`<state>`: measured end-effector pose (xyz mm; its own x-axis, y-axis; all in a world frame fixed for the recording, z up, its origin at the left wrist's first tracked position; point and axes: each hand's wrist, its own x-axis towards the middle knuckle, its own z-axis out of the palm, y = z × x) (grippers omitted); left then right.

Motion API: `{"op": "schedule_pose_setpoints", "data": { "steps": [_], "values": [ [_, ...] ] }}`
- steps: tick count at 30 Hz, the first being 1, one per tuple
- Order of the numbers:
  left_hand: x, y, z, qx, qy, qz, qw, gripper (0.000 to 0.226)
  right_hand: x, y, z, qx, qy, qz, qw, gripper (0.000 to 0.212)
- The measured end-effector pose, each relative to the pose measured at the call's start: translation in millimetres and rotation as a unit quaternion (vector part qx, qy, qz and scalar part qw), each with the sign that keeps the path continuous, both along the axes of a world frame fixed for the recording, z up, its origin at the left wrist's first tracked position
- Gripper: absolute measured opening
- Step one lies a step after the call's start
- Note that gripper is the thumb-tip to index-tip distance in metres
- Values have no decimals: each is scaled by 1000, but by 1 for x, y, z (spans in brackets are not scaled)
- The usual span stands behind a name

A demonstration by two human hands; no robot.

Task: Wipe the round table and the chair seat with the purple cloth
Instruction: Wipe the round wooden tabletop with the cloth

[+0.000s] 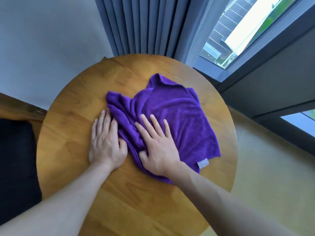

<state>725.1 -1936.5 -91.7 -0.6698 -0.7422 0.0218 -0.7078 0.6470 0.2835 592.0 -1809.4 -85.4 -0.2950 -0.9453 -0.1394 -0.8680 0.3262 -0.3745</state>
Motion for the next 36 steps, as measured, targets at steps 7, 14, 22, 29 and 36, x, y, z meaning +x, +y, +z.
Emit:
{"op": "schedule_pose_setpoints", "data": {
  "steps": [7,14,22,29,36],
  "values": [
    [-2,-1,1,5,-6,4,1000,72,-63,-29,0,-26,-12,-35,999,80],
    [0,-3,-2,-1,1,4,1000,73,-15,-108,2,-11,12,-123,992,77],
    [0,-2,2,14,0,8,1000,71,-47,-3,2,-11,12,-21,1000,81],
    [-2,-1,6,42,-13,18,999,75,-129,-85,3,15,19,-233,972,89],
    [-2,0,5,25,-11,12,1000,76,-95,-149,9,19,-19,-126,992,97]
  ]
}}
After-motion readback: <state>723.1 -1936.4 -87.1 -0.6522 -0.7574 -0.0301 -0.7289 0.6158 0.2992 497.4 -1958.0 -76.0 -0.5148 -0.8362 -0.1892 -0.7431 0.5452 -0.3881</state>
